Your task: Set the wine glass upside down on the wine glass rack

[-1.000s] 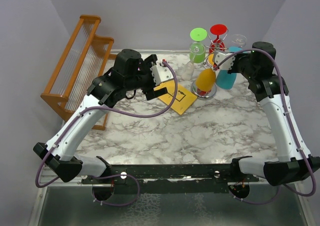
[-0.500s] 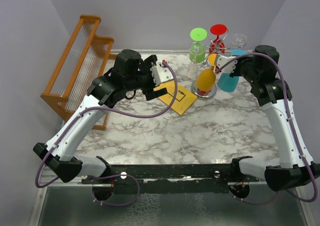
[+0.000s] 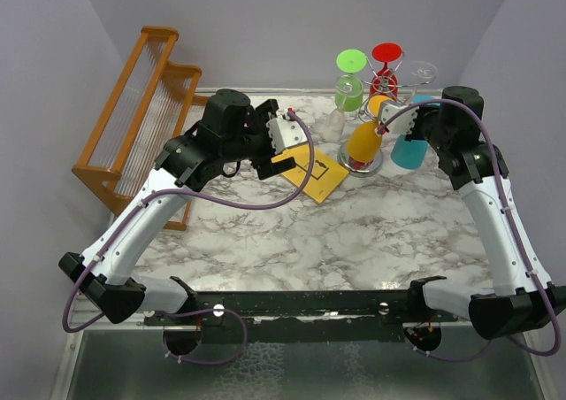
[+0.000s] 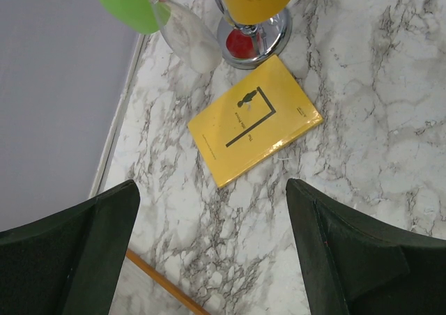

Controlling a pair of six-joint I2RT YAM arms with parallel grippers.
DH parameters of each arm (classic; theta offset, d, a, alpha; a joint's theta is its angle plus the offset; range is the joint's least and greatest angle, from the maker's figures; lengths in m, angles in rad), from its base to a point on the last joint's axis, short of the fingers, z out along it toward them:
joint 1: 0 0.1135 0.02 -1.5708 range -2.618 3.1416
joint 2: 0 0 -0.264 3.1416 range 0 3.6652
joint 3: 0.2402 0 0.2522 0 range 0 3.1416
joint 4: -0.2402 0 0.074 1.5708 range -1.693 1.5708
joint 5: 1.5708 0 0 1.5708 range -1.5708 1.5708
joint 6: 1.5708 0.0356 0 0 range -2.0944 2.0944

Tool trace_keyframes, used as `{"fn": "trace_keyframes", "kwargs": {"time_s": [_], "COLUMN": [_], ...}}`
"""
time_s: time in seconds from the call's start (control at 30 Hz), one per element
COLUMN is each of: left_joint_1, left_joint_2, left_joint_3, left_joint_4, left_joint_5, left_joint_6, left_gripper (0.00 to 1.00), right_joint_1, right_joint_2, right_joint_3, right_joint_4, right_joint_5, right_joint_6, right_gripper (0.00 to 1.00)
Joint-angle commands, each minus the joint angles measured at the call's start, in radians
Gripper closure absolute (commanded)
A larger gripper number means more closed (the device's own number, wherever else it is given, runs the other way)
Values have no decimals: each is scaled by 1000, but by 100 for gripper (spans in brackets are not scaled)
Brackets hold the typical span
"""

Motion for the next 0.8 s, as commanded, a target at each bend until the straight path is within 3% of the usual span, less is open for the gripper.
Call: {"fn": "trace_keyframes", "kwargs": {"time_s": [0.0, 0.7, 0.77], "left_joint_1": [-5, -4, -4], "left_joint_2": [-28, -30, -31], "left_joint_3": [-4, -6, -7], "left_joint_4": [3, 6, 7], "left_joint_5": [4, -4, -9], "left_joint_6": [9, 4, 3], "left_gripper": [11, 11, 11], "right_joint_1": [1, 1, 1], "right_joint_2": [-6, -35, -38], "right_joint_3": [-10, -84, -79], "right_joint_4": [43, 16, 7], "right_joint_5": [47, 94, 111], "right_joint_6": [-5, 46, 61], "right_gripper": [94, 51, 34]}}
